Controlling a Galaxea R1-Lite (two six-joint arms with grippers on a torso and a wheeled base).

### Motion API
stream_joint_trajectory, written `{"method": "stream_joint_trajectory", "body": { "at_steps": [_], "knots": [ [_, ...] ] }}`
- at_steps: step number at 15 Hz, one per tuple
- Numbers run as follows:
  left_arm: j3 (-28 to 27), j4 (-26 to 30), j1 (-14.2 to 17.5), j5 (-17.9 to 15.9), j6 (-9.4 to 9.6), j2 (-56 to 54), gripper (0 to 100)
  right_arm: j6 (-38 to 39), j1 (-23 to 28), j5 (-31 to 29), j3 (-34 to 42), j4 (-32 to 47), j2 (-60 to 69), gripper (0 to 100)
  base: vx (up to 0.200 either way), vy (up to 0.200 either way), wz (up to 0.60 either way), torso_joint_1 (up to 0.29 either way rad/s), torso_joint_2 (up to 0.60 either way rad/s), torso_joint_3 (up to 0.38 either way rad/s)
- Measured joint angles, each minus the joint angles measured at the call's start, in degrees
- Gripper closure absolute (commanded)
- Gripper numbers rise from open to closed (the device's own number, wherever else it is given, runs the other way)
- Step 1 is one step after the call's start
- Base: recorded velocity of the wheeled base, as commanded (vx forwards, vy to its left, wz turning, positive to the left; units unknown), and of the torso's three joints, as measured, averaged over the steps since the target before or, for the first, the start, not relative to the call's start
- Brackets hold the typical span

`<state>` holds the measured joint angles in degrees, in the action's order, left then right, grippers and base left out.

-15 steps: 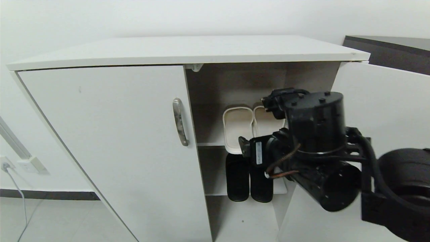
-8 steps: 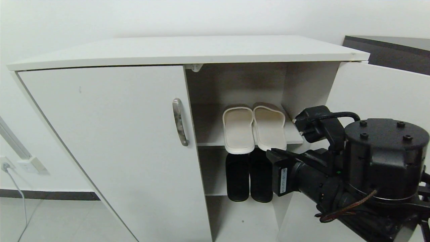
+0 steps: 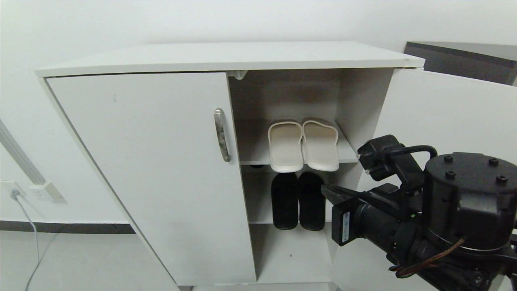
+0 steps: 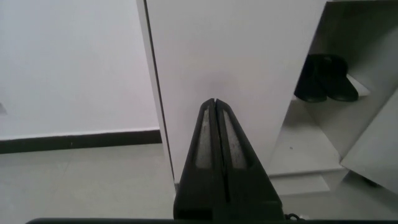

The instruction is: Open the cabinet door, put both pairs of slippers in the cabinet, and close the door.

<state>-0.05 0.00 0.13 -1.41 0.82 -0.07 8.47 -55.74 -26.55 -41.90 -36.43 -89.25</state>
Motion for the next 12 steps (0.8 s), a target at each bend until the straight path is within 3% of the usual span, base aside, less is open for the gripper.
{"method": "stream_joint_trajectory", "body": {
  "at_steps": [8,12],
  "knots": [
    [-0.02,-0.02,0.00,0.00,-0.02,0.00,100,-0.02,0.04,0.06,0.34,0.06,-0.02,100,-0.200,0.000,0.00,0.003,0.00,0.001],
    [-0.02,0.00,0.00,0.02,-0.04,0.00,100,-0.32,0.04,0.17,0.45,0.06,-0.20,100,0.000,0.000,0.00,0.000,0.00,0.000]
  ]
}}
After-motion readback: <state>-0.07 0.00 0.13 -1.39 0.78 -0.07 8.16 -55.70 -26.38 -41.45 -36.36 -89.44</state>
